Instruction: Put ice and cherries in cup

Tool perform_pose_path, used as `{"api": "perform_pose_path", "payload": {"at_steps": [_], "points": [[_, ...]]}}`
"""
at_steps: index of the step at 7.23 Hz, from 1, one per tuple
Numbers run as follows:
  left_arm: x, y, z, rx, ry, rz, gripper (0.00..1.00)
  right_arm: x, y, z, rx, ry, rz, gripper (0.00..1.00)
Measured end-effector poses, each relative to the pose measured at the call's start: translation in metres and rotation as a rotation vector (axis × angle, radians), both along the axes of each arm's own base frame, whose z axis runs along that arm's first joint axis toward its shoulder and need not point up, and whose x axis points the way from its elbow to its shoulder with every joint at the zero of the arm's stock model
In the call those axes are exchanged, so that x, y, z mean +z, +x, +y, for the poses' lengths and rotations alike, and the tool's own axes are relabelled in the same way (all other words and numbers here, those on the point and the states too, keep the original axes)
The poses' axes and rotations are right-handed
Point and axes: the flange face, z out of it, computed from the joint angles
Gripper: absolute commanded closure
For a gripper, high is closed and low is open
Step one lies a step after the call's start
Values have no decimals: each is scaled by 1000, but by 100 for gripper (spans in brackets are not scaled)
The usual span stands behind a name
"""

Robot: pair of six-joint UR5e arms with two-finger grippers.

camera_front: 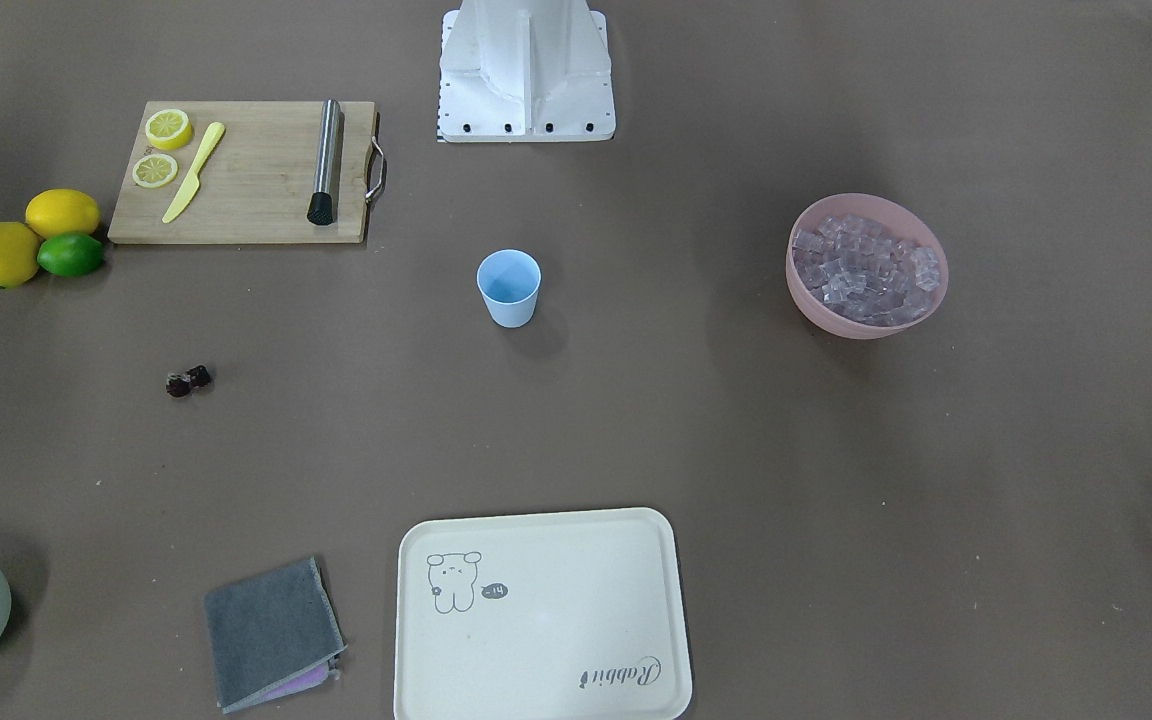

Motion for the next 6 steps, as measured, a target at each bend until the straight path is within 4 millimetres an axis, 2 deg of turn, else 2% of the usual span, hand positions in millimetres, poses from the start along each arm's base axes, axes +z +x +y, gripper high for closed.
{"api": "perform_pose_path", "payload": {"at_steps": [6], "points": [[5, 1, -2, 6, -2, -2, 2, 0, 0, 0, 0, -1, 0, 0]]}}
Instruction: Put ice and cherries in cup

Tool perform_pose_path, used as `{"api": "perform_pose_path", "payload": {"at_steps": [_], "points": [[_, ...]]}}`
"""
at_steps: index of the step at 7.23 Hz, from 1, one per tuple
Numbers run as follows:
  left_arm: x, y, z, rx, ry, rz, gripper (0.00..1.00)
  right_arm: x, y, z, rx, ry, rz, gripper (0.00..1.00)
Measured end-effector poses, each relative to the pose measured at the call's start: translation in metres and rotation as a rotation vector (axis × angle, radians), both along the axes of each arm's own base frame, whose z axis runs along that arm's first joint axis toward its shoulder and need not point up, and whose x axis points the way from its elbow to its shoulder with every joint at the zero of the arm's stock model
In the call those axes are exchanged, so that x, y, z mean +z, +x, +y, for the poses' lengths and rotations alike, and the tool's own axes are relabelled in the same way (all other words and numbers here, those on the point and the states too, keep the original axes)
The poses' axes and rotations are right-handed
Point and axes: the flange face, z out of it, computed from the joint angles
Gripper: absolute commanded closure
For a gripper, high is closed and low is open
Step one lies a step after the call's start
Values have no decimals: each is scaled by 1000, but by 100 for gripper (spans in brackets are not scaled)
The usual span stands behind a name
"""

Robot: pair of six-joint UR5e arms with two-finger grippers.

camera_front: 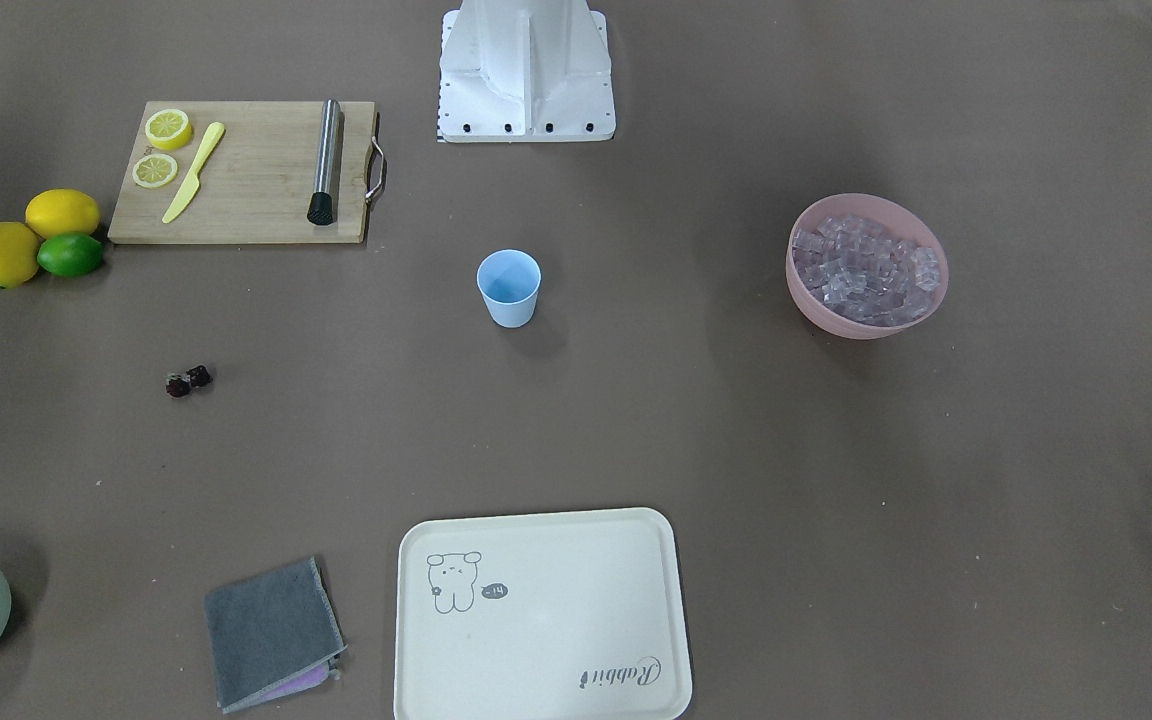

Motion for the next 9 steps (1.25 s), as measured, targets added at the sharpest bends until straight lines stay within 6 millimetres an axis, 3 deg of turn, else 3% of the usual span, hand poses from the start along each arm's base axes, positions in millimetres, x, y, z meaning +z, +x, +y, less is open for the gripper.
{"api": "perform_pose_path", "payload": {"at_steps": [5, 9], "points": [[-5, 3, -1, -49, -9, 9, 3, 0, 0, 2, -2, -1, -4, 0], [-24, 32, 0, 6, 46, 16, 2, 3, 0, 5, -4, -5, -3, 0]]}}
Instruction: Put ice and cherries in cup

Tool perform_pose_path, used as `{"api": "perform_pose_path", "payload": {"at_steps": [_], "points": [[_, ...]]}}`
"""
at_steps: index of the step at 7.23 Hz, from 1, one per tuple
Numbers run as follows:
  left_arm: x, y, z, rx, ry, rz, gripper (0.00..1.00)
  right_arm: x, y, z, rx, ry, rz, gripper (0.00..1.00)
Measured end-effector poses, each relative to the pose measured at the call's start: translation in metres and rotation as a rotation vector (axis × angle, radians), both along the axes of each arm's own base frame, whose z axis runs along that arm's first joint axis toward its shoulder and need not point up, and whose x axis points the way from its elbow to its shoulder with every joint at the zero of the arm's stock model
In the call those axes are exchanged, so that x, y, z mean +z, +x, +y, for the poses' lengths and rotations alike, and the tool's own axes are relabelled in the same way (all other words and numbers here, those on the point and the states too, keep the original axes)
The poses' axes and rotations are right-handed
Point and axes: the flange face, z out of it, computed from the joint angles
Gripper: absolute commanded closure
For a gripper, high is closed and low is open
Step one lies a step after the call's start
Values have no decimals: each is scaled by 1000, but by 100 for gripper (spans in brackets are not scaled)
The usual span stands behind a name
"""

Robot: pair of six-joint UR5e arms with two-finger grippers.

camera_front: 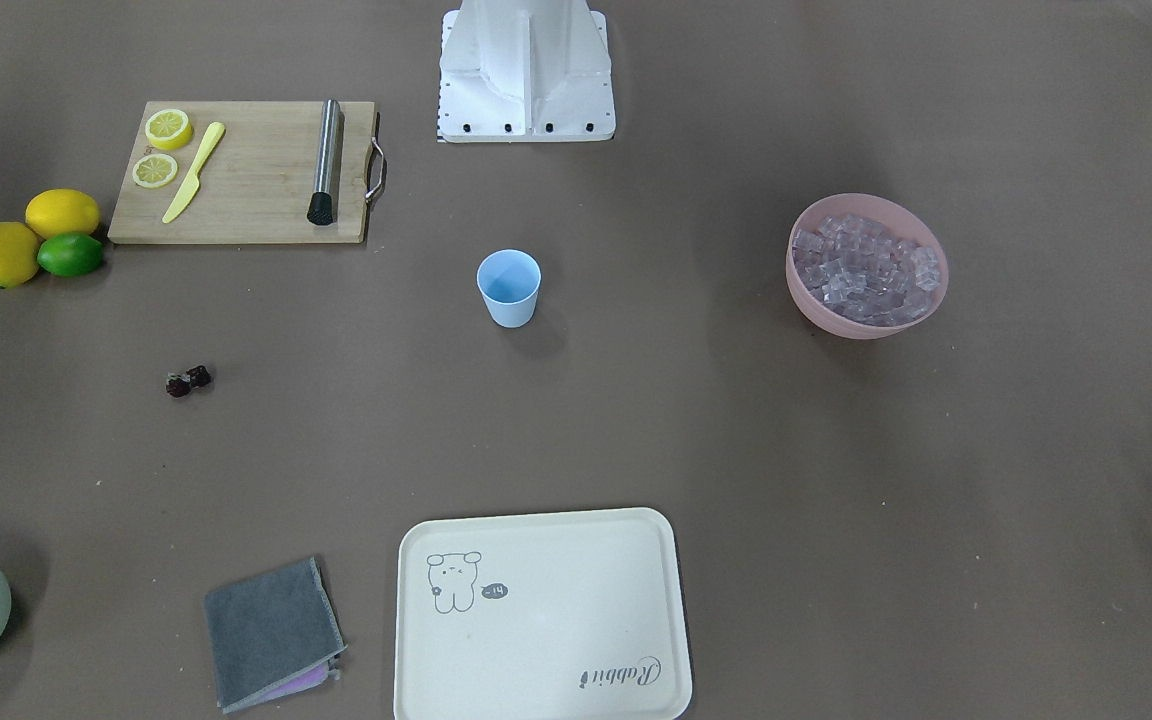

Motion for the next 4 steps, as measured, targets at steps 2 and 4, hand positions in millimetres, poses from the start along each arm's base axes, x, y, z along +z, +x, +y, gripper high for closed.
{"api": "perform_pose_path", "payload": {"at_steps": [2, 4], "points": [[-18, 15, 8, 26, 42, -16, 2, 2, 0, 2, -1, -4, 1, 0], [-44, 44, 13, 15, 75, 15, 2, 4, 0, 3, -2, -7, 0, 0]]}}
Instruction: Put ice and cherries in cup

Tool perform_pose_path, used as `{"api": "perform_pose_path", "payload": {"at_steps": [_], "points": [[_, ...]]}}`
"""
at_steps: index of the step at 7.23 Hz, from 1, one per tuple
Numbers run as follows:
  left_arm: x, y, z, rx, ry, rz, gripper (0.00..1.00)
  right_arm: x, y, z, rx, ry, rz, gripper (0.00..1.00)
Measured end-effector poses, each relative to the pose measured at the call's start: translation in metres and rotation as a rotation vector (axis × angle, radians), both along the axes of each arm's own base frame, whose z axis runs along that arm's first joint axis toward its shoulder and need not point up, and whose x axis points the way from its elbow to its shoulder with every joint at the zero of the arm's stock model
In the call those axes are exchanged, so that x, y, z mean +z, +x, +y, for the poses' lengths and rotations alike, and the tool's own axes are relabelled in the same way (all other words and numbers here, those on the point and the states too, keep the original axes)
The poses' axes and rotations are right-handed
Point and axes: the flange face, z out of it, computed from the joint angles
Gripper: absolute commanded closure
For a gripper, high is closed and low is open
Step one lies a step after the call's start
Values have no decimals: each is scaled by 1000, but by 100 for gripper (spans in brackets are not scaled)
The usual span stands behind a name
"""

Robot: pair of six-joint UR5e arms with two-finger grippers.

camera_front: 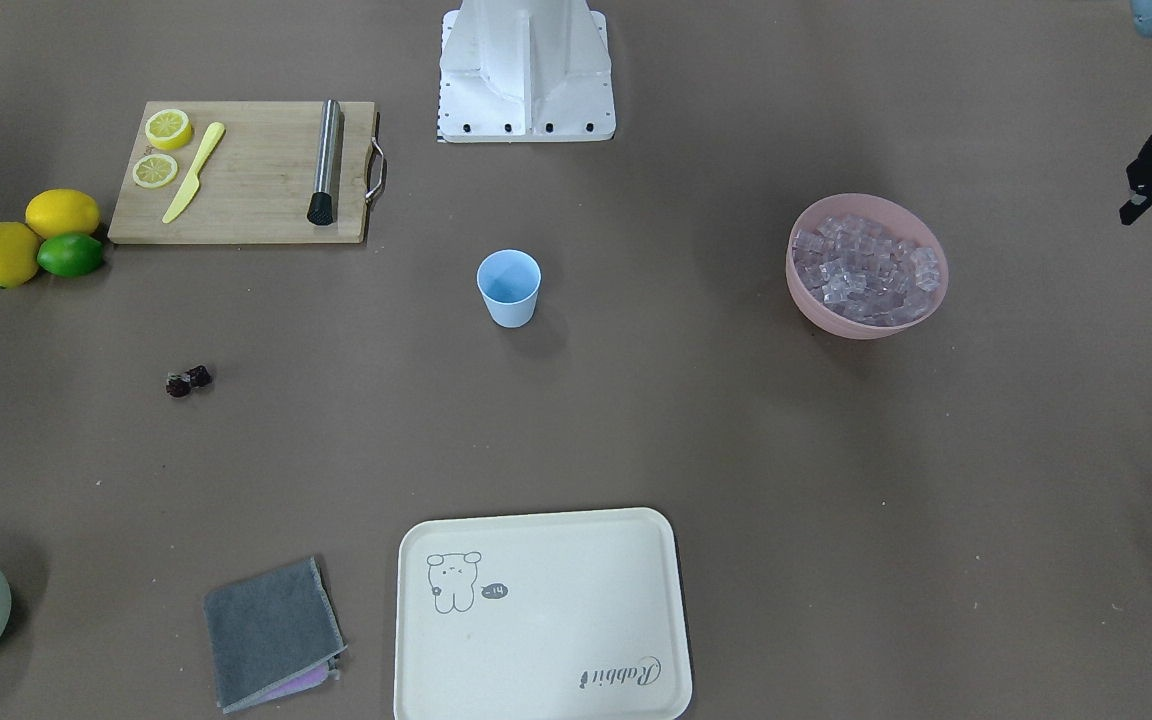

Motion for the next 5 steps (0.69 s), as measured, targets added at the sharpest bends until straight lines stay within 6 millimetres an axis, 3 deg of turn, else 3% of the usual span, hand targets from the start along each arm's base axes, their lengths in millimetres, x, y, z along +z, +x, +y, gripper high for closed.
{"api": "perform_pose_path", "payload": {"at_steps": [5], "points": [[-46, 122, 10, -31, -55, 72, 6, 1, 0, 1, 0, -5, 0, 0]]}}
